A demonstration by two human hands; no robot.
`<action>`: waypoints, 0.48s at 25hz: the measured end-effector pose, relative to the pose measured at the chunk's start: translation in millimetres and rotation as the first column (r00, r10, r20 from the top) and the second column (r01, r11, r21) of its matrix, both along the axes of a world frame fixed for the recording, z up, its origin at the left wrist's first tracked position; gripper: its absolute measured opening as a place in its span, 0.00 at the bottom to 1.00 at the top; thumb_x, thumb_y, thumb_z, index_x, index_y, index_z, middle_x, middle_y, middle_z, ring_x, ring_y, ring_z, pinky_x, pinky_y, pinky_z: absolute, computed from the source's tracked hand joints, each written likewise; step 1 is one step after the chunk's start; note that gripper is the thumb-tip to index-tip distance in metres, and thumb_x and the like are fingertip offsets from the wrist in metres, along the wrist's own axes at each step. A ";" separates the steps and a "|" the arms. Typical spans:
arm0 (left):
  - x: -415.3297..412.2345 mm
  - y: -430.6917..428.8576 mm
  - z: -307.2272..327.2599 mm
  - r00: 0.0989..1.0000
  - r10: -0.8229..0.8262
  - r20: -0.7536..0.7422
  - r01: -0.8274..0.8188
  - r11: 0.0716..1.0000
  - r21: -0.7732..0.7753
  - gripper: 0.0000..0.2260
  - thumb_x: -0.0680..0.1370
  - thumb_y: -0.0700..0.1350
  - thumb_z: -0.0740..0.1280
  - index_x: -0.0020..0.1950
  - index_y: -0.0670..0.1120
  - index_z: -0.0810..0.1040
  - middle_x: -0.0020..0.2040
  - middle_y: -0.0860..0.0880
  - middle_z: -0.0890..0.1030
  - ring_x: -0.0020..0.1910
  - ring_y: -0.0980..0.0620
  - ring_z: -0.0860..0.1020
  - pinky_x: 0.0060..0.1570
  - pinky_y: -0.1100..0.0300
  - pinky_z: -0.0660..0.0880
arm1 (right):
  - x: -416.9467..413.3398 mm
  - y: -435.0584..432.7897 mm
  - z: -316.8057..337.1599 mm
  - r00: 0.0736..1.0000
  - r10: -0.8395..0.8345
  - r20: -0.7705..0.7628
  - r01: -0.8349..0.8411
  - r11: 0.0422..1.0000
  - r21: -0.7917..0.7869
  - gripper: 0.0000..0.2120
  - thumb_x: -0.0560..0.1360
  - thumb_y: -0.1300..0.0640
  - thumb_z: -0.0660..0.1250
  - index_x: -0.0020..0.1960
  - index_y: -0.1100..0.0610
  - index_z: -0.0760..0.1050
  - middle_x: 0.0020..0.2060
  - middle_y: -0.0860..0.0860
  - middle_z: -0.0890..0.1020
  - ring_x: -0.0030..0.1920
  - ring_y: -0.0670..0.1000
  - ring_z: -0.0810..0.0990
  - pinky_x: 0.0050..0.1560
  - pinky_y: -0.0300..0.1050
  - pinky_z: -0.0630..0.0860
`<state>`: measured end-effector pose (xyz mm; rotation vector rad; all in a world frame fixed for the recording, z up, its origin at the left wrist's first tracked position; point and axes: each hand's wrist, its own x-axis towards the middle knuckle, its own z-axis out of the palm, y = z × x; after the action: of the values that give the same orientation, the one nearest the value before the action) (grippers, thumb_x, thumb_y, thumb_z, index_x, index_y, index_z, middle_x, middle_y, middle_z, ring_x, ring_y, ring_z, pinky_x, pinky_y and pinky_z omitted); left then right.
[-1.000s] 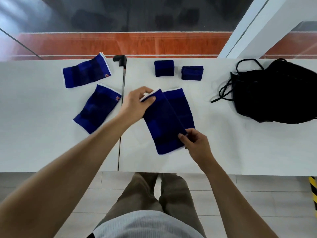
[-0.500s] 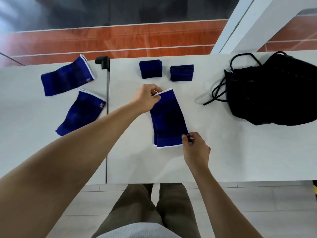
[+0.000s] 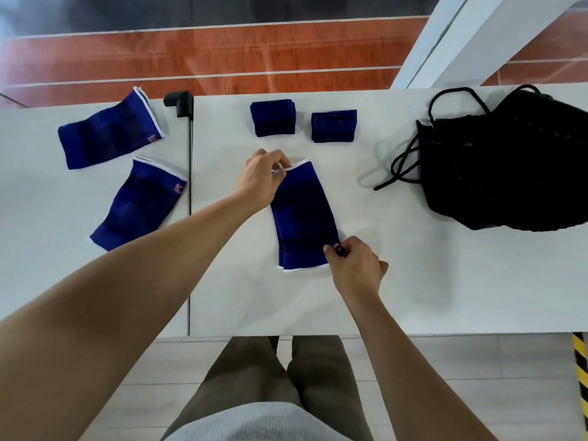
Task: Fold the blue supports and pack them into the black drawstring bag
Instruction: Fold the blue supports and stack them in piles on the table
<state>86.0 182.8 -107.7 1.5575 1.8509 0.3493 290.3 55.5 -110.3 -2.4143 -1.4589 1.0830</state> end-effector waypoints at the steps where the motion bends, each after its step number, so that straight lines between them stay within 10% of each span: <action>1: 1.7 -0.1 -0.5 1.000 -0.002 -0.006 0.002 1.000 0.007 0.08 0.81 0.39 0.63 0.57 0.47 0.79 0.56 0.46 0.75 0.52 0.49 0.71 0.49 0.57 0.68 | 0.4 1.3 0.3 1.000 0.002 0.007 -0.002 1.000 -0.007 0.12 0.77 0.43 0.67 0.46 0.51 0.76 0.36 0.45 0.82 0.41 0.52 0.80 0.53 0.48 0.61; 12: 10.1 -49.3 7.9 0.955 0.047 -0.294 0.028 0.969 0.246 0.13 0.81 0.47 0.63 0.65 0.47 0.72 0.58 0.43 0.75 0.53 0.41 0.73 0.56 0.49 0.70 | 8.8 -16.7 3.1 0.996 -0.028 -0.084 0.038 0.992 0.118 0.11 0.79 0.44 0.63 0.52 0.51 0.74 0.44 0.46 0.81 0.48 0.52 0.79 0.58 0.52 0.69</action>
<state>96.1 133.6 -99.7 1.8550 2.1103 0.3779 299.0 38.8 -107.2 -2.2766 -1.4102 1.0430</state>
